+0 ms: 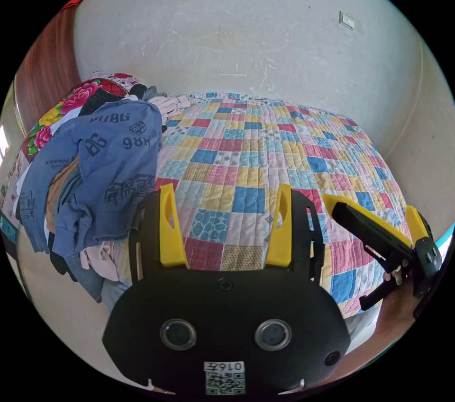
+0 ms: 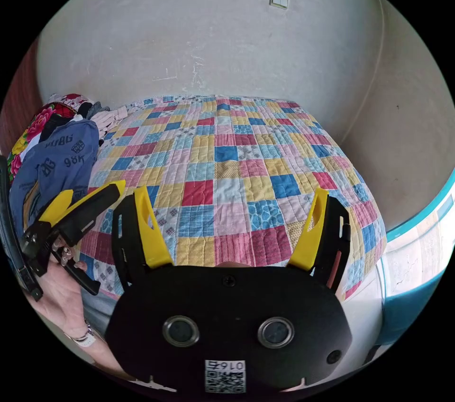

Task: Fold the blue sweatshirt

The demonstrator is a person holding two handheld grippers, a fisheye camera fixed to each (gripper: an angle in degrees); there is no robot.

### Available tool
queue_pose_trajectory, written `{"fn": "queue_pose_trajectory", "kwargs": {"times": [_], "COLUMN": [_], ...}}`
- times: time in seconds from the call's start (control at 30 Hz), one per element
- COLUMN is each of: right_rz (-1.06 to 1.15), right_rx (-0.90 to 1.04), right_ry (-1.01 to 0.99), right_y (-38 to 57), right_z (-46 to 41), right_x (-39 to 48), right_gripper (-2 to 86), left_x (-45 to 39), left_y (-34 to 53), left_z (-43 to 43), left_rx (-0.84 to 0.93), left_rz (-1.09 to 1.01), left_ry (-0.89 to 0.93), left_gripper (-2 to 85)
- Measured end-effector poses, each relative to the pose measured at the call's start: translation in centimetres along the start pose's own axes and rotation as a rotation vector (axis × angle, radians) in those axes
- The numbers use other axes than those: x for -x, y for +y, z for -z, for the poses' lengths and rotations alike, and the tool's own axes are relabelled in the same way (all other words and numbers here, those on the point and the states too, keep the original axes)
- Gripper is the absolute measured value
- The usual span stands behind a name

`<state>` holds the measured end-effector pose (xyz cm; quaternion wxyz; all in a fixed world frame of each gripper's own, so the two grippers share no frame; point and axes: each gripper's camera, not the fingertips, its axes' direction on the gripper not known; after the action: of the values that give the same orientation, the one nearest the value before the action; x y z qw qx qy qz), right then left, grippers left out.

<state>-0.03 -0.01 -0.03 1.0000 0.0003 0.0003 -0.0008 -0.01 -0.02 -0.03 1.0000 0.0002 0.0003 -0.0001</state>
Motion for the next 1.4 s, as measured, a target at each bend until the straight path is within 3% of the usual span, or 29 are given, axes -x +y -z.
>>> {"fn": "queue_pose_trajectory", "kwargs": {"times": [1.4], "right_rz": [0.007], "right_rx": [0.0], "right_ry": [0.005], "right_y": [0.0], "right_z": [0.59], "right_x": [0.24], "right_gripper": [42.8], "left_x": [0.32], "left_y": [0.02], "left_z": [-0.18], "left_rx": [0.007], "left_rz": [0.003], "left_ry": [0.0], "left_gripper": [27.2]}}
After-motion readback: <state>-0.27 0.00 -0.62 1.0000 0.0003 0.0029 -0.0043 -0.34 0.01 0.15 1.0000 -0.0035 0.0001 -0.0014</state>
